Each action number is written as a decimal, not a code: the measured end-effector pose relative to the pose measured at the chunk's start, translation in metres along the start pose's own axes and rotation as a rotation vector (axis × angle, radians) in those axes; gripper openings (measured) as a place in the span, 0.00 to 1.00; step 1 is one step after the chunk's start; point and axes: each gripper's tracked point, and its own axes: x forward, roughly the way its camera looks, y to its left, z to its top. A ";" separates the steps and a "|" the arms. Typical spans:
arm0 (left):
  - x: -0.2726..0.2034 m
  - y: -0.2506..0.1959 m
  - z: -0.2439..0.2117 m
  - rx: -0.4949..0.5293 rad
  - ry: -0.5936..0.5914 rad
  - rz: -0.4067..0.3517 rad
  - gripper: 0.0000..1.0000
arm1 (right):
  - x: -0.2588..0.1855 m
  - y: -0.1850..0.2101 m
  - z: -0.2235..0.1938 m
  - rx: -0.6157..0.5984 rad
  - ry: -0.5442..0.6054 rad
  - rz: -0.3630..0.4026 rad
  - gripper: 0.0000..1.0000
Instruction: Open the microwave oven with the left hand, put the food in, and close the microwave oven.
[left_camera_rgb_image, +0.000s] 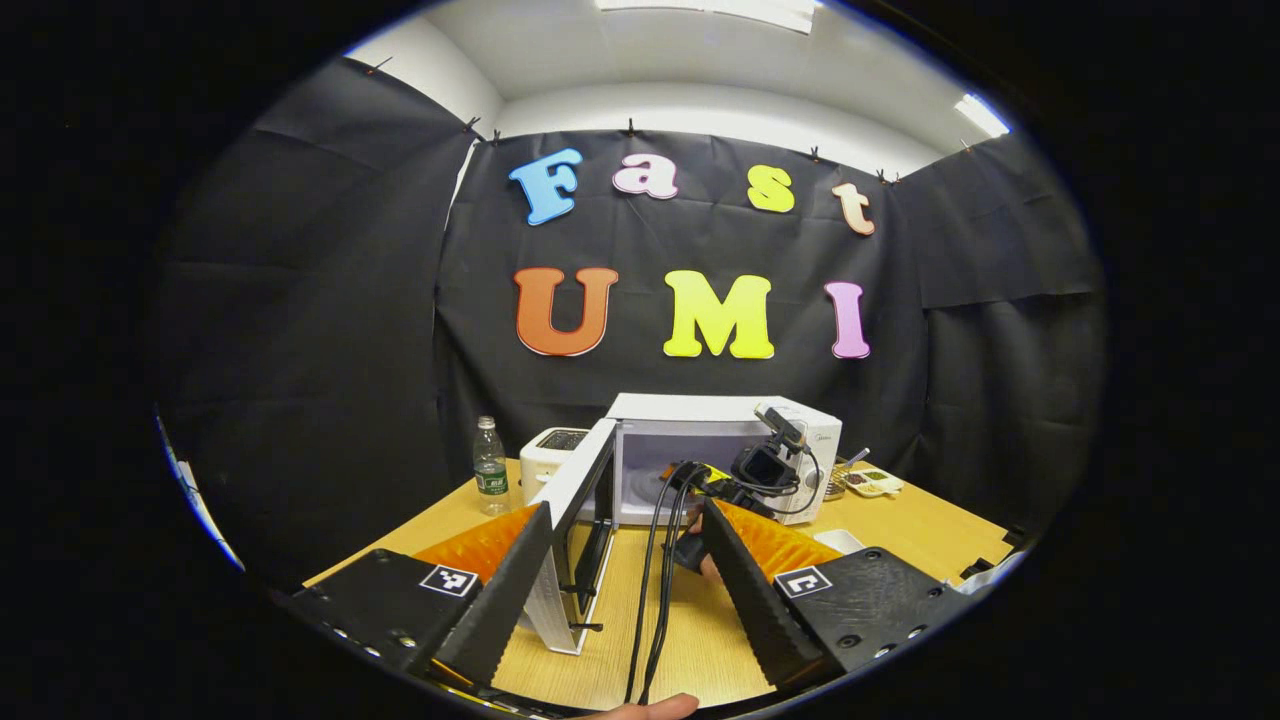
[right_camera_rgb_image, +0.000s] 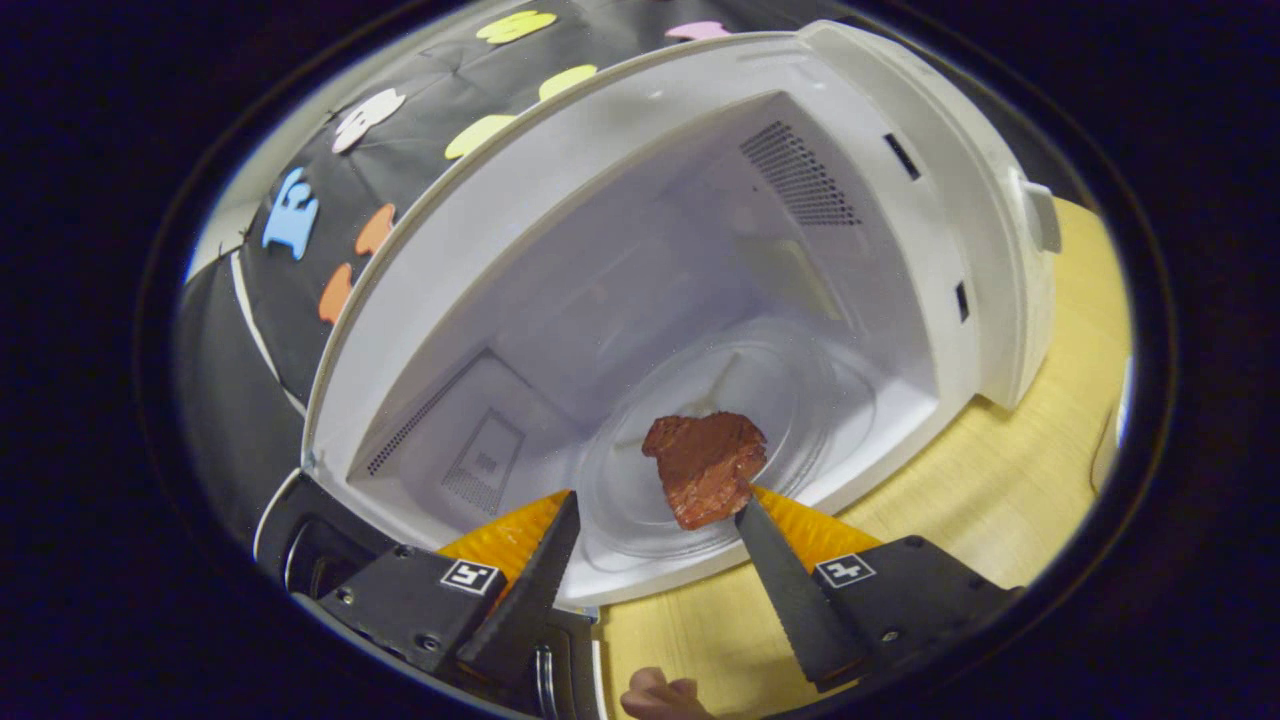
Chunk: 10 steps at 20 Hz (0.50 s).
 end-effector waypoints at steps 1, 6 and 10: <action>-0.004 -0.001 -0.001 -0.001 0.004 -0.001 0.92 | -0.001 0.001 -0.003 -0.056 0.035 0.005 0.99; -0.018 0.007 -0.004 0.002 0.013 0.031 0.92 | -0.016 -0.014 -0.010 -0.345 0.117 -0.062 0.99; -0.030 0.011 -0.004 0.009 0.009 0.043 0.92 | -0.038 -0.020 0.008 -0.558 0.086 -0.104 1.00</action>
